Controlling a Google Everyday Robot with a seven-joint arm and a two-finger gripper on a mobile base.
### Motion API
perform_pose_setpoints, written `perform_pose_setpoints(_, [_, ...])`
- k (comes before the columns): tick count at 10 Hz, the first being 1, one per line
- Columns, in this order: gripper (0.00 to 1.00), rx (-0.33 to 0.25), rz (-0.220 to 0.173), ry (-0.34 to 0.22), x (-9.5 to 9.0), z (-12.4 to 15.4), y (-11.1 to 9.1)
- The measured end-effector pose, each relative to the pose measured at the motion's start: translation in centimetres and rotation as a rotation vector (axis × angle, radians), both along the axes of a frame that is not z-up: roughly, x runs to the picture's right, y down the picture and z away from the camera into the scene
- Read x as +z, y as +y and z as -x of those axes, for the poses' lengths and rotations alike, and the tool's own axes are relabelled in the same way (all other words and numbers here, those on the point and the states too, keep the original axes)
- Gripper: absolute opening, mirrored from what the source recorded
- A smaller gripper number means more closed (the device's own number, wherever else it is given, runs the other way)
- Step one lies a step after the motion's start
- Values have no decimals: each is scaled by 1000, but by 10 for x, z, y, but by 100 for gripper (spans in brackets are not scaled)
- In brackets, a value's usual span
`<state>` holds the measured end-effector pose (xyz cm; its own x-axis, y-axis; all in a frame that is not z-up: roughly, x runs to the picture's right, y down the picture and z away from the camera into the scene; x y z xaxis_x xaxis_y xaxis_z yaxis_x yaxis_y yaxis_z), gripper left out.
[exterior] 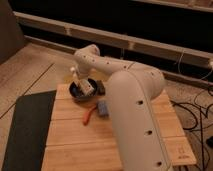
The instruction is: Place the bottle in the ceramic bowl
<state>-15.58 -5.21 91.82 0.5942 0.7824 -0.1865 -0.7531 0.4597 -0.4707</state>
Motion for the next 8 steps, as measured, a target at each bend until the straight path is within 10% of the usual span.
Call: perform_pose_setpoints(8, [62,0,0,1,0,-1,0])
